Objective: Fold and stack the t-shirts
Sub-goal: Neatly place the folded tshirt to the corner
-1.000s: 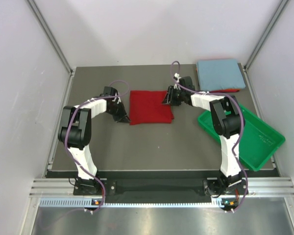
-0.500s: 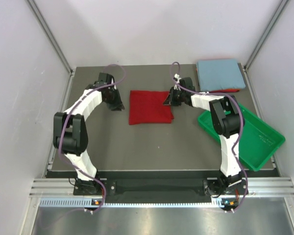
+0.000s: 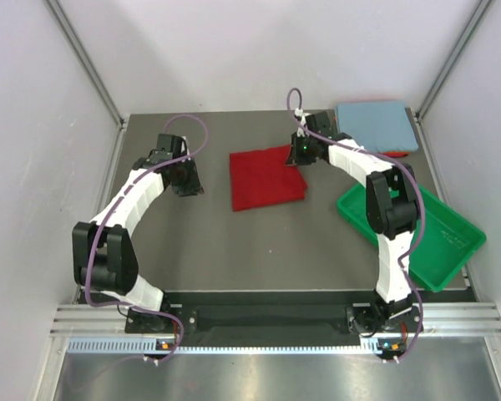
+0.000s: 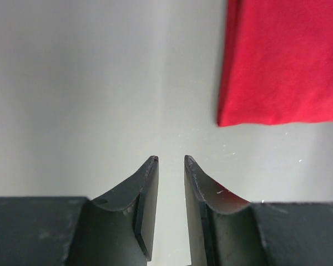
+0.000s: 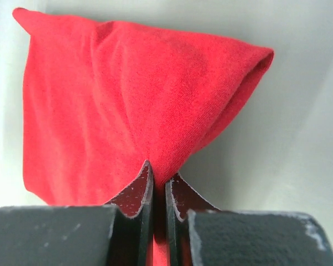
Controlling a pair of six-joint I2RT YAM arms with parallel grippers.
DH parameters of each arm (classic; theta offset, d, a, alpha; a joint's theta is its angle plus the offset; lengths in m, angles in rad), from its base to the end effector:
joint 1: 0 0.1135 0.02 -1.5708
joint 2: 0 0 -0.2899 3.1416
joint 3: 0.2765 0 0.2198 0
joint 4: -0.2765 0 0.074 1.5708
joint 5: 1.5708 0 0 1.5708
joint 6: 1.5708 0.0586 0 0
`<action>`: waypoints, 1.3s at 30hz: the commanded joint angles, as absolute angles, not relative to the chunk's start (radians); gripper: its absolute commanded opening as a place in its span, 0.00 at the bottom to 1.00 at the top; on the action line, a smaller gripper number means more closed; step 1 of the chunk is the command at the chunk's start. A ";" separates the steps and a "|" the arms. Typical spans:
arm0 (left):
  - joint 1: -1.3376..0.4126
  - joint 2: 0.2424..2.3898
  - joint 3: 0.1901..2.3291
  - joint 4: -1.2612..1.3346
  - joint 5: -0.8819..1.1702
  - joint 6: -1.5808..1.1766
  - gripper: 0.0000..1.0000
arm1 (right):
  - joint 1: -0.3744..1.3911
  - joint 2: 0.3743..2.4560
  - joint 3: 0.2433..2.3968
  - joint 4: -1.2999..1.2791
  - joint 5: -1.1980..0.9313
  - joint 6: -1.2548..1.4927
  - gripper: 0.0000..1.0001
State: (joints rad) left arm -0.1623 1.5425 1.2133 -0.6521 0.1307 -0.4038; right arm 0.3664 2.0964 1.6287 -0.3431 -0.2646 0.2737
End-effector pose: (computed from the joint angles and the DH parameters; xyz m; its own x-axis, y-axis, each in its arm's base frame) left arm 0.2995 -0.0568 0.2819 -0.8454 -0.2563 -0.4687 -0.1092 0.9418 -0.3181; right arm 0.4344 0.1831 0.2279 -0.7905 -0.0239 -0.6120 -0.3119 0.8756 0.3687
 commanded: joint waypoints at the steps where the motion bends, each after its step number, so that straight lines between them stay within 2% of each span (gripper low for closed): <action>1: -0.160 1.512 1.207 -0.617 0.110 -0.377 0.31 | 0.370 2.046 1.768 -0.449 -0.190 0.186 0.00; 10: -0.160 1.513 1.200 -0.609 0.144 -0.374 0.31 | 0.370 2.036 1.917 -0.615 -0.020 0.048 0.00; 17: -0.160 1.506 1.193 -0.609 0.149 -0.373 0.32 | 0.353 2.009 1.943 -0.649 0.152 -0.127 0.00; 39: -0.160 1.522 1.181 -0.594 0.176 -0.374 0.33 | 0.164 2.065 2.178 -0.612 0.181 -0.250 0.00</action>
